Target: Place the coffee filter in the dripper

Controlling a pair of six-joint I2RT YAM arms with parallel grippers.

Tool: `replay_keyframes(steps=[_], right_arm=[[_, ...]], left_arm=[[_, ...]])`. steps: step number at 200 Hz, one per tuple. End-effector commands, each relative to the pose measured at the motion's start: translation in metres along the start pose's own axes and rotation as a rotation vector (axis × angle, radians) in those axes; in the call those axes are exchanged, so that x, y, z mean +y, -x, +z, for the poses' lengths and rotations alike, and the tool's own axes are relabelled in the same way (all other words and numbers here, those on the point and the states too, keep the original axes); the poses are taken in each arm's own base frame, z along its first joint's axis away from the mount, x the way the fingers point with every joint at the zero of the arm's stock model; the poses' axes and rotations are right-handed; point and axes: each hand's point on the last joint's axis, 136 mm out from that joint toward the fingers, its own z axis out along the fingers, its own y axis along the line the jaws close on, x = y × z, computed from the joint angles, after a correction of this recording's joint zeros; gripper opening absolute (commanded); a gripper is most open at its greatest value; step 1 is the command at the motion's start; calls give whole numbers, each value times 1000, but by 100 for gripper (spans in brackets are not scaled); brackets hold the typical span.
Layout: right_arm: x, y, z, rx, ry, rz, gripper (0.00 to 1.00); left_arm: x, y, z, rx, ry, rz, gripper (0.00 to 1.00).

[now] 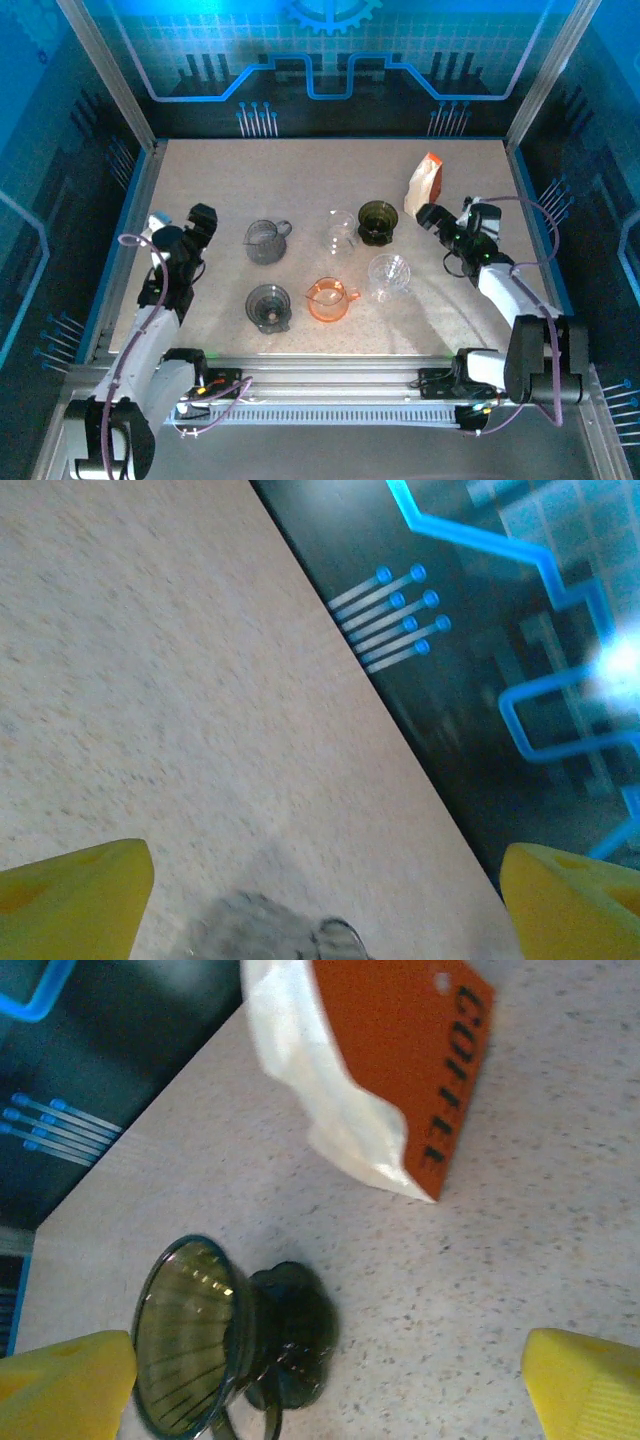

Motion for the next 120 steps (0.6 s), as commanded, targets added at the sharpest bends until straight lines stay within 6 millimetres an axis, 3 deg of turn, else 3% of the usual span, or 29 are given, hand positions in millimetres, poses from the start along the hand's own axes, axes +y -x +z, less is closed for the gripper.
replay_keyframes(steps=[1,65,120], right_arm=[[27,-18,-13,67,42,-124,100],[83,-77,-45,163,125,-446,93],[112,-106,-63,212,177,-632,87]], left_arm=[[-26,-29,-14,202,-96,20,89],[-42,-90,-56,461,-186,130,86],[-55,-129,-80,608,-217,274,81]])
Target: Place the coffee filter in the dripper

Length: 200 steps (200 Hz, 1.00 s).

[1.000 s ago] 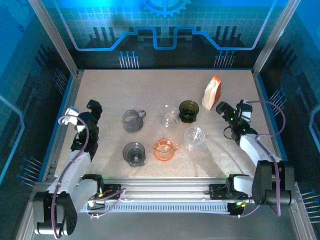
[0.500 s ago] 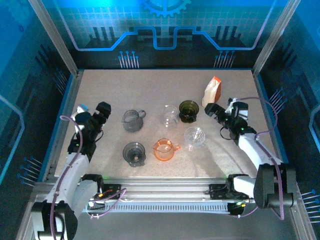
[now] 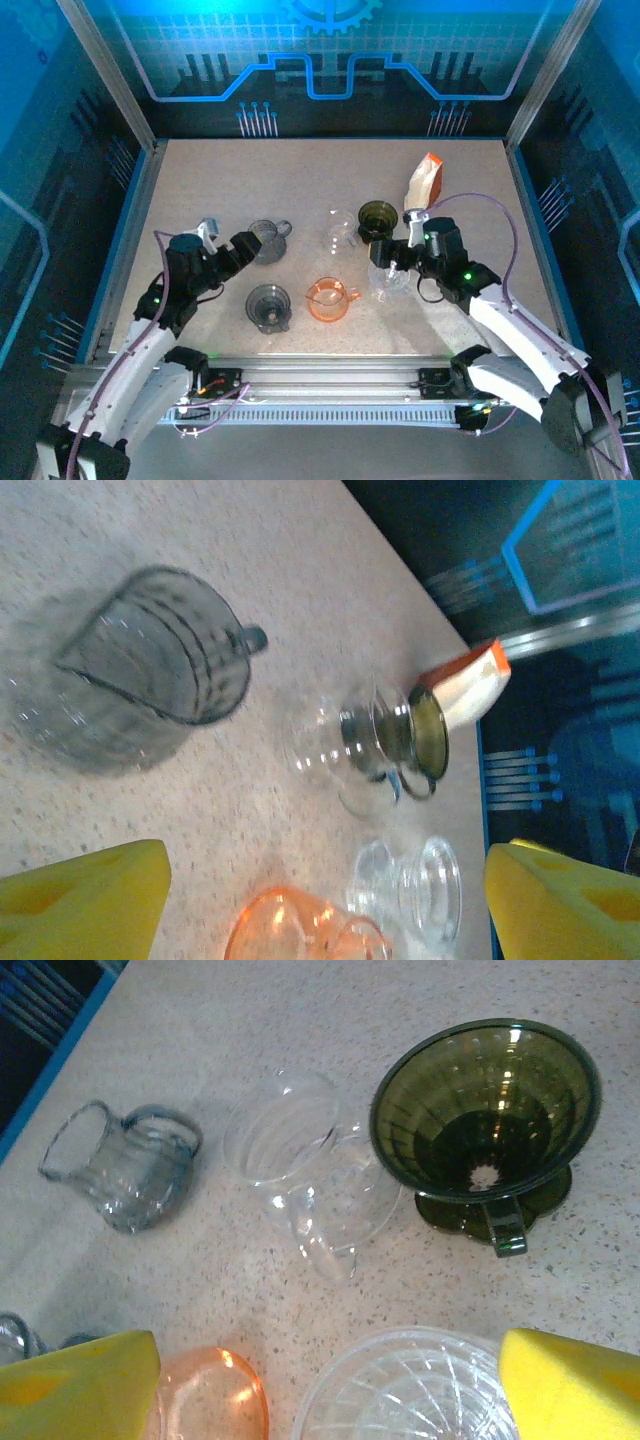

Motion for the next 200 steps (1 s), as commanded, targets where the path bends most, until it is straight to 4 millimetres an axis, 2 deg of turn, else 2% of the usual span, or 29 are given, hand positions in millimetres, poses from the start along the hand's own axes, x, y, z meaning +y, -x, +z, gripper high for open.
replay_keyframes(steps=[1,25,47,72,80,98,112,114,119,165,200], right_arm=[[10,3,-9,16,-17,-98,87],[29,-3,-7,67,27,-157,81],[46,-12,-1,124,57,-206,80],[55,-23,11,181,42,-256,78],[57,-26,16,199,35,-267,76],[68,-33,25,235,57,-298,73],[83,-48,29,276,96,-352,74],[90,-42,28,262,110,-359,74],[100,-43,28,266,136,-380,74],[174,-82,30,345,306,-530,74],[204,-100,41,378,363,-575,72]], left_arm=[[-14,-14,-5,69,-11,80,82],[-20,-25,0,114,-9,111,78],[-21,-32,5,147,2,128,75],[-21,-37,7,162,11,145,79],[-21,-38,7,167,15,148,84],[-22,-41,5,182,20,156,84],[-18,-43,2,184,47,168,84],[-17,-43,2,185,53,169,84],[-14,-43,1,184,65,169,84],[-2,-36,-12,133,135,172,86],[5,-20,-31,45,207,181,88]])
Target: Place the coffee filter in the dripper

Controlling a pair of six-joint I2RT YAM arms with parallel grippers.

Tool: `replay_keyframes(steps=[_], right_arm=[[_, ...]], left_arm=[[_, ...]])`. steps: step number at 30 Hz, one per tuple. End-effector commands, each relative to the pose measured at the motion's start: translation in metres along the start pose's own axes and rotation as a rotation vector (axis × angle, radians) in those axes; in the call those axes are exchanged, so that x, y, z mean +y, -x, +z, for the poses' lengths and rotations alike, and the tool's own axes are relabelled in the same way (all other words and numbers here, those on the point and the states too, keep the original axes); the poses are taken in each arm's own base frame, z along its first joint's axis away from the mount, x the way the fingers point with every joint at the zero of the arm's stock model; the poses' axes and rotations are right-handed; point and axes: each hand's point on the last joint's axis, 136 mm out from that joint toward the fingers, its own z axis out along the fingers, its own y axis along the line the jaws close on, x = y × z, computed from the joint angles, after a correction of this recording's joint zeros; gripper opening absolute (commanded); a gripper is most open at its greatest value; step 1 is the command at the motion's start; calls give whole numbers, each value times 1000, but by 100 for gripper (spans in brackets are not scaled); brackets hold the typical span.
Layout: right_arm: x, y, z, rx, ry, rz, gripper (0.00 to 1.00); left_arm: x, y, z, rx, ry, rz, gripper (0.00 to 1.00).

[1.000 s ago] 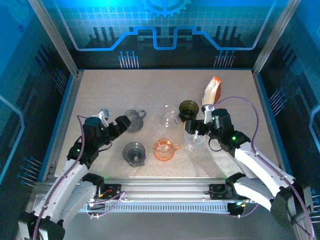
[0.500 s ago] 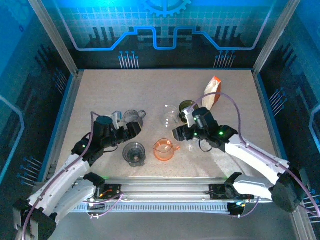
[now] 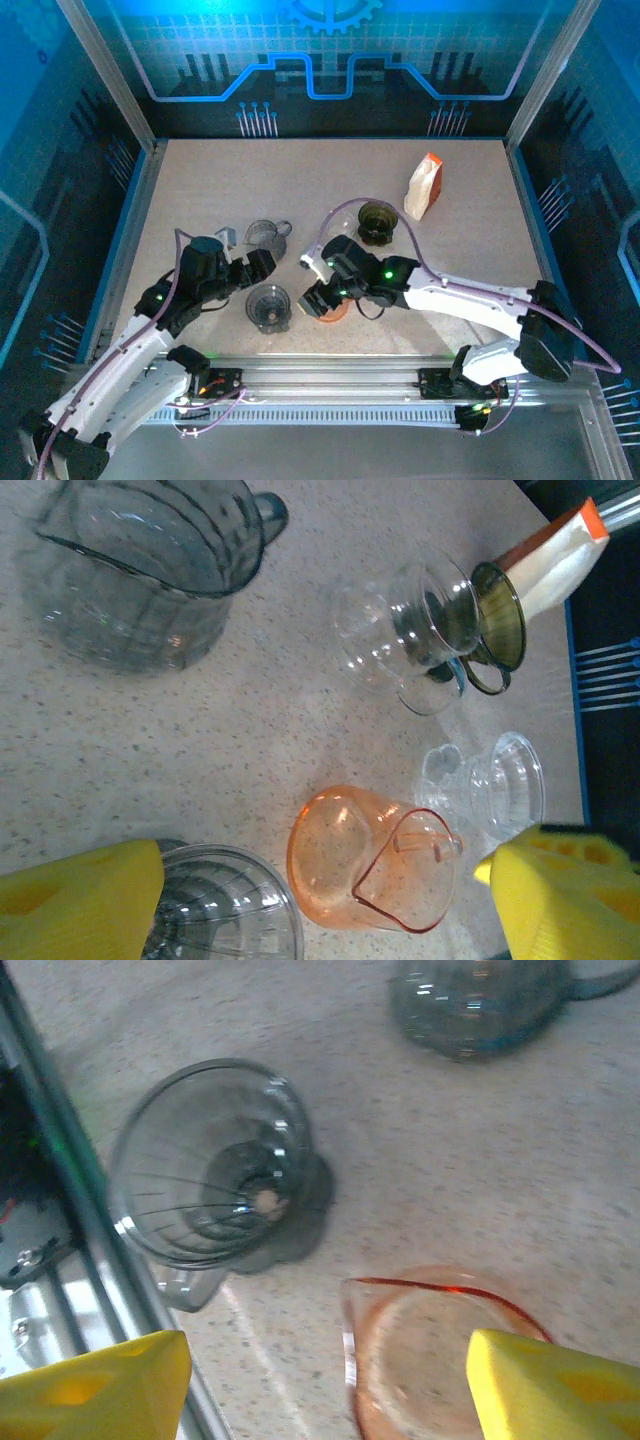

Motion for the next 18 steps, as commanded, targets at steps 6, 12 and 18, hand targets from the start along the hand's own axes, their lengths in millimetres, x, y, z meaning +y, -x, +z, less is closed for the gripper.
replay_keyframes(steps=[6,12,18], right_arm=[[29,17,35,10,93,-40,69],[33,21,63,50,105,-40,67],[31,19,85,87,101,-30,61]], left_arm=[[15,27,-54,-216,90,-4,89],[16,27,-71,-268,54,-22,91],[18,24,-71,-254,59,-28,91]])
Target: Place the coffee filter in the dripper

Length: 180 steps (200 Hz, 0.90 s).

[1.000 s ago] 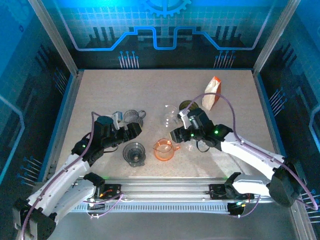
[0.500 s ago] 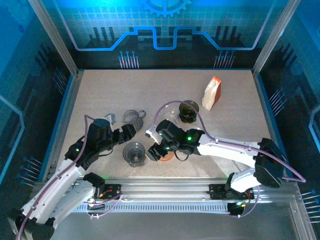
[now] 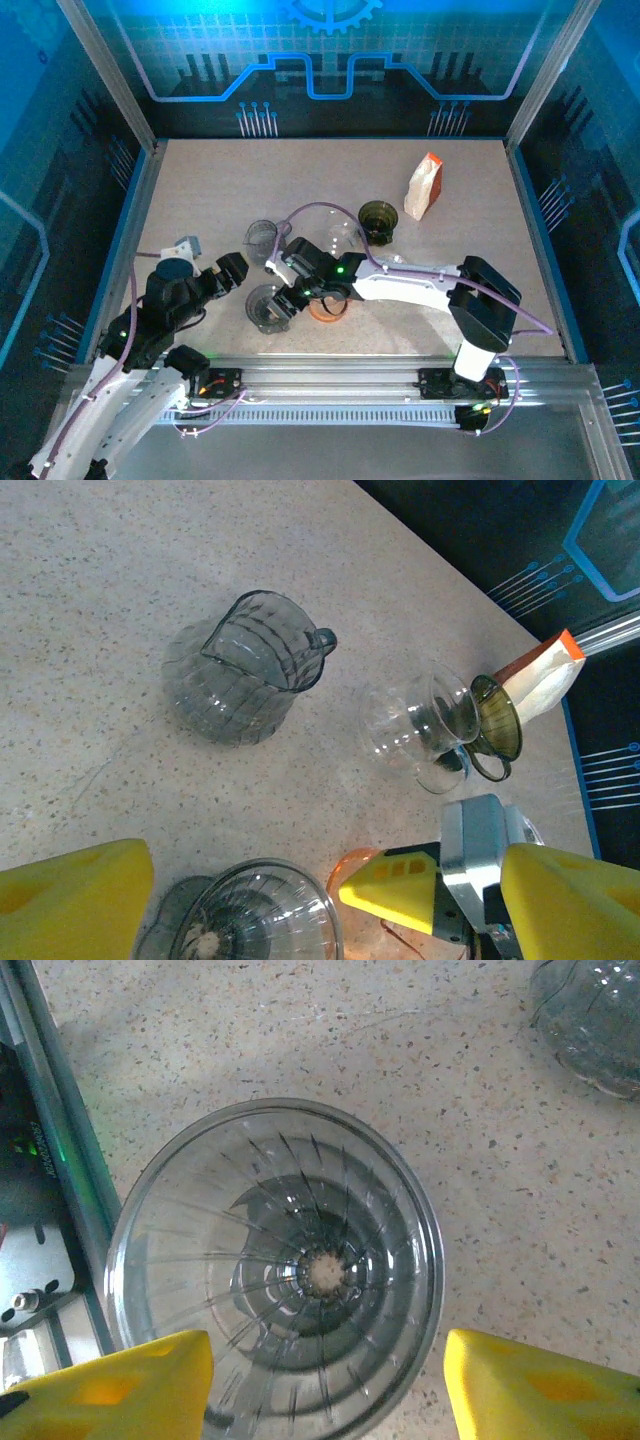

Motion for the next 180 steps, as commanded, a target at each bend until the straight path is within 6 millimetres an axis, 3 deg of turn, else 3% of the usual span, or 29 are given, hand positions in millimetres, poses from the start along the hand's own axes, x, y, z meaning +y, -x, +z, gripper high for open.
replay_keyframes(steps=[1,46,92,127,180], right_arm=[[8,6,10,5,21,-10,60],[4,2,22,27,9,-2,41],[5,8,24,6,15,2,15],[12,15,21,-16,48,19,0],[15,31,-11,-88,69,58,0]], left_arm=[[0,2,-6,-8,6,-14,91],[0,0,-5,2,1,-14,92],[-1,-1,-4,6,-4,-21,93],[-6,-2,-5,14,-29,-33,95],[-12,4,-11,1,-47,-38,97]])
